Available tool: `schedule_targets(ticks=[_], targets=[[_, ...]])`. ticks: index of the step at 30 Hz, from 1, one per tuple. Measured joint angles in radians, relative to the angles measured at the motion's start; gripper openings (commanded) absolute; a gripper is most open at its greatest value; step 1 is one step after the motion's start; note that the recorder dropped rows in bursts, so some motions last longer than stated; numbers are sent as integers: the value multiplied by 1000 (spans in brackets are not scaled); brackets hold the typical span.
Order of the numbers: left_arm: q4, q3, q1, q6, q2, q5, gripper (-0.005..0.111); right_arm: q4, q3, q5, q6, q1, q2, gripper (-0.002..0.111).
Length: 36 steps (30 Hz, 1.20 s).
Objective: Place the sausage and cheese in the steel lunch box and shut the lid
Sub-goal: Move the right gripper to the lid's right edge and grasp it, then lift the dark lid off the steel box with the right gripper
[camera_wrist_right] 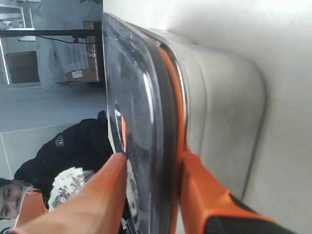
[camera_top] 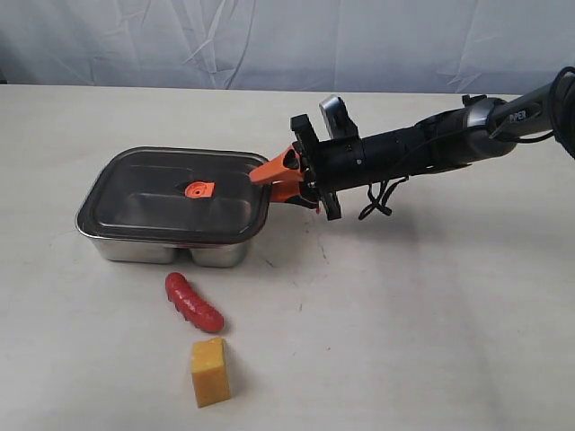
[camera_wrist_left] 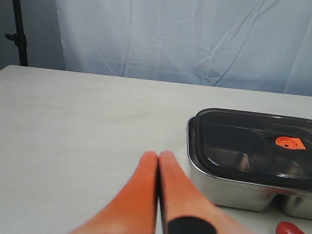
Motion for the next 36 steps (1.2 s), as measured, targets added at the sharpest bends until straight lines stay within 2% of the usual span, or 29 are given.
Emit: schedule_targets(ticks=[3, 7, 8, 22, 36], targets=[[0, 0, 0, 0, 0, 0, 0, 0, 0, 4, 2, 0, 0, 29], [0, 0, 0, 0, 0, 0, 0, -4, 0, 5, 2, 0, 0, 2], [0, 0, 0, 0, 0, 0, 0, -4, 0, 5, 2, 0, 0, -1], [0, 0, 0, 0, 0, 0, 0, 2, 0, 31, 4, 0, -2, -1], [0, 0, 0, 0, 0, 0, 0, 104, -4, 31, -21, 0, -43, -1]])
